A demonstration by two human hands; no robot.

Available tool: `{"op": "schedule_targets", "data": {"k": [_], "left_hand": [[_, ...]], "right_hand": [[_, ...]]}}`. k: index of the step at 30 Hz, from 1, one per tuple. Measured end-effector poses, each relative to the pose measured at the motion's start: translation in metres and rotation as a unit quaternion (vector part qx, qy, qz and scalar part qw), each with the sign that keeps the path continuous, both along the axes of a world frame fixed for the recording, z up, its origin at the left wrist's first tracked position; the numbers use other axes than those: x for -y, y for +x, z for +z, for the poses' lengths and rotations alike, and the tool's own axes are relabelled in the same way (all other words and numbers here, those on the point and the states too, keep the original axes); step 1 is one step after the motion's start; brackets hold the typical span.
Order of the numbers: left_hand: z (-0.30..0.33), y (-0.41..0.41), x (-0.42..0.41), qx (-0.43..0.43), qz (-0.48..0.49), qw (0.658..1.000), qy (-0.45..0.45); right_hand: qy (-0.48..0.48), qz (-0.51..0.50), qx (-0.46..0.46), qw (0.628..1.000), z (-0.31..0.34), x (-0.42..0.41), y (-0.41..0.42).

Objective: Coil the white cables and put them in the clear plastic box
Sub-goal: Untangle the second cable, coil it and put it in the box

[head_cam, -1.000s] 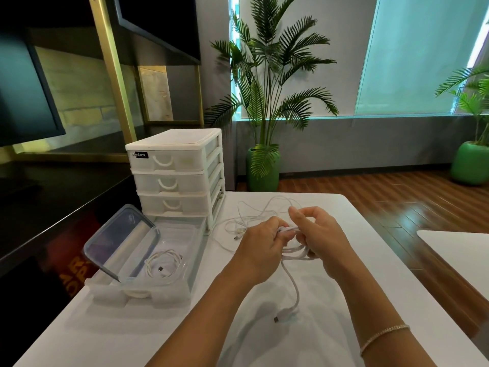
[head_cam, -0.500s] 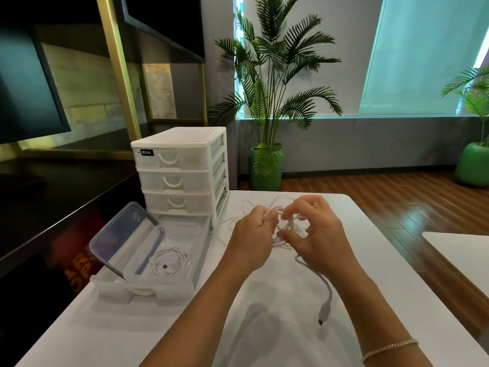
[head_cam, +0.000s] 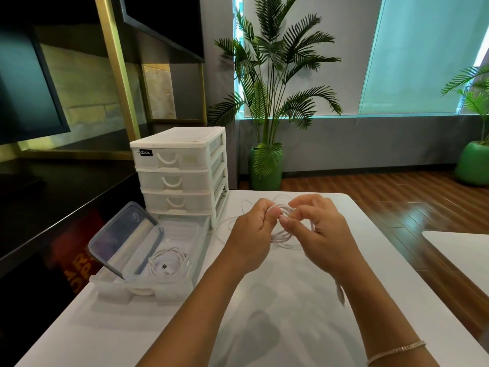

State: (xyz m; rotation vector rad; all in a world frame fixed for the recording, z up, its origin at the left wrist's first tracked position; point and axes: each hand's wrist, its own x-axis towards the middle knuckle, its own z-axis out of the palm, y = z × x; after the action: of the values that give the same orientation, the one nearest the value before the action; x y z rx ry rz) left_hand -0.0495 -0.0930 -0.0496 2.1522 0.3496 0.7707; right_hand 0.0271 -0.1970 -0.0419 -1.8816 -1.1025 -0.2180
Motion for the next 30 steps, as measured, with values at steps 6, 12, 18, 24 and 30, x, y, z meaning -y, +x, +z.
{"op": "schedule_targets", "data": {"k": [6, 12, 18, 24, 30], "left_hand": [[-0.003, -0.001, -0.002, 0.026, -0.052, 0.994, 0.092], [-0.006, -0.001, -0.010, 0.013, -0.044, 0.988, 0.147], [-0.010, 0.000, -0.015, -0.009, -0.010, 0.971, 0.237], [-0.010, -0.001, -0.017, 0.008, 0.005, 0.962, 0.272], [-0.010, -0.003, -0.016, 0.023, 0.036, 0.947, 0.319]], "right_hand": [[0.056, -0.045, 0.014, 0.997, 0.002, 0.005, 0.000], [0.083, -0.017, -0.039, 0.996, 0.010, 0.008, -0.006], [0.000, -0.027, -0.065, 0.997, 0.011, 0.009, -0.002], [-0.077, 0.012, -0.107, 0.991, 0.019, 0.016, 0.001], [-0.174, -0.026, -0.002, 0.984, 0.024, 0.024, -0.001]]}}
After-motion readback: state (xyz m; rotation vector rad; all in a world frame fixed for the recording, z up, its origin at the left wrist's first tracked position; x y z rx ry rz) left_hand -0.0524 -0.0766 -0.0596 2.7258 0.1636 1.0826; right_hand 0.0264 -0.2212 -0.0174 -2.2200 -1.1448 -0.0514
